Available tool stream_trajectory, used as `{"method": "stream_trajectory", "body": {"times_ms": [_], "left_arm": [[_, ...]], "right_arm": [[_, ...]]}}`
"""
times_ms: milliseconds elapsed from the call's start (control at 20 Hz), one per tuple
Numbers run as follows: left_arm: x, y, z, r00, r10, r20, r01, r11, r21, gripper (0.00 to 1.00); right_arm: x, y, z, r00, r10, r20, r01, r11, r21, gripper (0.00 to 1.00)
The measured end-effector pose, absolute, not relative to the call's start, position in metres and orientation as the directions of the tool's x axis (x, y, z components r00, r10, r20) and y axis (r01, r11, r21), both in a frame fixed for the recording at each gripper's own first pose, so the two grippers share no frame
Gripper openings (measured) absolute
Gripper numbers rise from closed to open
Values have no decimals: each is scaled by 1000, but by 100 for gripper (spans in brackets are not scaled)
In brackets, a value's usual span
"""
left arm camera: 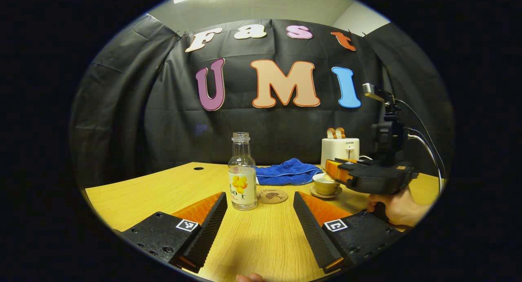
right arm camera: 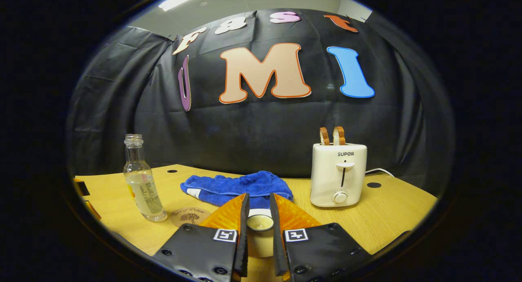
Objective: Open the teacup lid with one hand, grasp the water bottle and pour water into the teacup with the other hand; after pouring, place the water bottle on the coaster and then close the teacup lid.
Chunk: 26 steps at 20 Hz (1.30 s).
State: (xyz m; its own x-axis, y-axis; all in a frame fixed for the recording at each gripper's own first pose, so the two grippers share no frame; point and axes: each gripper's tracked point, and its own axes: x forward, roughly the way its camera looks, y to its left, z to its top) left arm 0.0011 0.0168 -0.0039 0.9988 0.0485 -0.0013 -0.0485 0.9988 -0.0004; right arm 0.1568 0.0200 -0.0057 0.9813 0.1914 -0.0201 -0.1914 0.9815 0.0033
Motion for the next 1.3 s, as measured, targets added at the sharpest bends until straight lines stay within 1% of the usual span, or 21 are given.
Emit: {"method": "stream_trajectory", "body": {"times_ms": [200, 400, 550, 1050, 1300], "left_arm": [[11, 32, -4, 996, 94, 0, -94, 996, 1, 95], [34, 47, -6, 992, 127, -4, -127, 992, 2, 95], [55, 54, -6, 992, 124, -5, -124, 992, 4, 95], [119, 69, -6, 991, 132, -5, -132, 991, 34, 95], [140, 78, -6, 991, 131, -3, -131, 991, 3, 95]], "right_arm": [[120, -2, -3, 979, 202, -19, -202, 979, 4, 28], [83, -22, 1, 978, 208, -18, -208, 978, 4, 28], [64, -33, 2, 977, 211, -15, -211, 978, 4, 28], [58, -43, 3, 981, 193, -18, -193, 981, 3, 28], [57, -43, 3, 981, 193, -18, -193, 981, 3, 28]]}}
